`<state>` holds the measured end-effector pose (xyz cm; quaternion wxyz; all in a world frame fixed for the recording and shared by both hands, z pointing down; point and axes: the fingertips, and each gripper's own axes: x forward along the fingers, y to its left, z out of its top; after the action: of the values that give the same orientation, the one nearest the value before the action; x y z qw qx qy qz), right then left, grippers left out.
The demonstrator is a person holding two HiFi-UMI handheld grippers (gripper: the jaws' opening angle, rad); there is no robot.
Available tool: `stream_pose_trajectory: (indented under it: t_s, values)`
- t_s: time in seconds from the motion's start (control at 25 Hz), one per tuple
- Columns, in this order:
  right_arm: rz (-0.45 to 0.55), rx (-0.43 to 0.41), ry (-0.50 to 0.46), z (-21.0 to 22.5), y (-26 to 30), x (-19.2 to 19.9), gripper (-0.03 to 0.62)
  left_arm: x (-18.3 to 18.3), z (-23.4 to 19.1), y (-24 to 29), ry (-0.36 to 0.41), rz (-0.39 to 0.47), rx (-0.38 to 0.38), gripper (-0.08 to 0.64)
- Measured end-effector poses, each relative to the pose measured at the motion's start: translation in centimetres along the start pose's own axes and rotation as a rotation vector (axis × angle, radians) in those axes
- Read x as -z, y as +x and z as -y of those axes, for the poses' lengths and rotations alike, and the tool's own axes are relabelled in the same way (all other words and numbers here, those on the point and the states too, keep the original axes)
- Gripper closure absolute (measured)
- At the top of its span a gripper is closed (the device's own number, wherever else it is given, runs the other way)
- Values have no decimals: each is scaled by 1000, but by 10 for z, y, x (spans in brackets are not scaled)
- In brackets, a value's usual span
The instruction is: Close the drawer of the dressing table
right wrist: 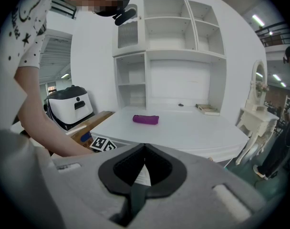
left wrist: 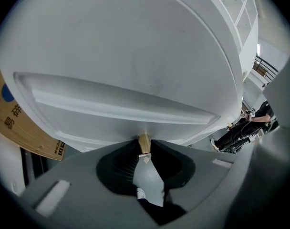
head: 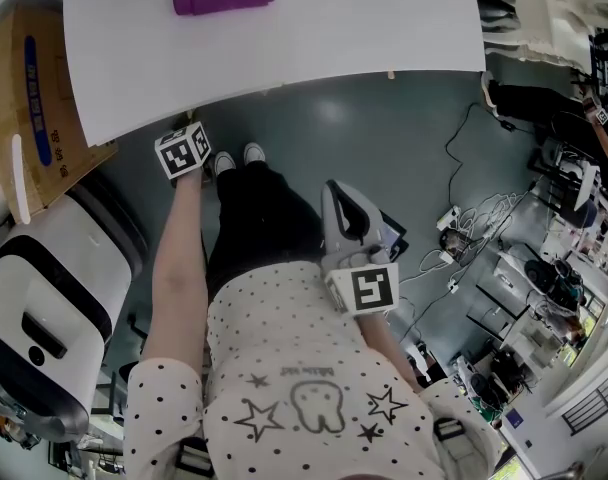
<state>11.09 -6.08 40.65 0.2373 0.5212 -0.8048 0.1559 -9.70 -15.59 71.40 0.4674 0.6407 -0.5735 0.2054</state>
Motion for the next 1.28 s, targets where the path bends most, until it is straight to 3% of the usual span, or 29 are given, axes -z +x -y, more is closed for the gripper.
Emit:
stream_pose_trajectory:
  t_s: [1.28]
  values:
    - [10, -9, 6, -7, 9, -5, 589, -9, -3, 6, -4, 2, 25, 477]
